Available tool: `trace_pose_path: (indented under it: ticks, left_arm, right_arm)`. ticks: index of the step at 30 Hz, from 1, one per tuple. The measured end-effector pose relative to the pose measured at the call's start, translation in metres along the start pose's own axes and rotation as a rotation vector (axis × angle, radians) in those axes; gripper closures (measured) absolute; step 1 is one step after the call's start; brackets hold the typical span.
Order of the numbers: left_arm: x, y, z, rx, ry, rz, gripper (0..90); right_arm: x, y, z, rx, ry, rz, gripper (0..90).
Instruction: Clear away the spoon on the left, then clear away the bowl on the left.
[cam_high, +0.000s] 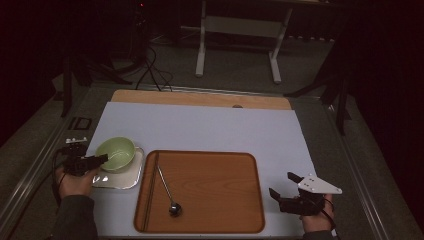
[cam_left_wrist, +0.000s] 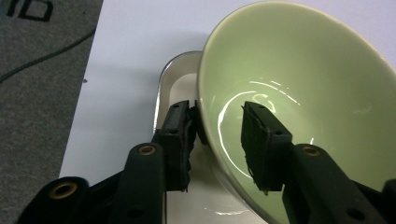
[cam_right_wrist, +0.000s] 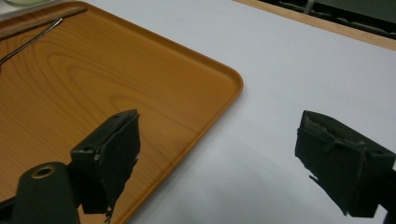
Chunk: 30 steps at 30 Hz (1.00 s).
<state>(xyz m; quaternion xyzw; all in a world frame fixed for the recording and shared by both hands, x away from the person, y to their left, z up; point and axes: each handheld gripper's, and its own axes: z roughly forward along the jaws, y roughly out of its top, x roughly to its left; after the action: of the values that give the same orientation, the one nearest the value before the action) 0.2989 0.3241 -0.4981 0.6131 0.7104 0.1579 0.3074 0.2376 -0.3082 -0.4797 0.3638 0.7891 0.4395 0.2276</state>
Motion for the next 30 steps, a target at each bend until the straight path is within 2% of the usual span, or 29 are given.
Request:
trace_pose_path:
  ticks: [2,3,12,30]
  left_arm:
    - [0.001,0.0,0.001,0.004,-0.003,-0.003,66.5]
    - [0.003,0.0,0.002,0.015,-0.003,-0.018,68.1]
    - [0.004,0.001,0.008,0.042,-0.004,-0.049,70.9]
    - [0.006,0.005,0.012,0.035,-0.024,-0.089,79.3]
  right_arm:
    - [0.0,0.0,0.0,0.0,0.0,0.0,13.4]
    - [0.0,0.0,0.0,-0.001,0.0,0.0,13.4]
    - [0.0,0.0,0.0,-0.001,0.0,0.001,13.4]
    - [0.0,0.0,0.001,0.004,0.002,-0.002,13.4]
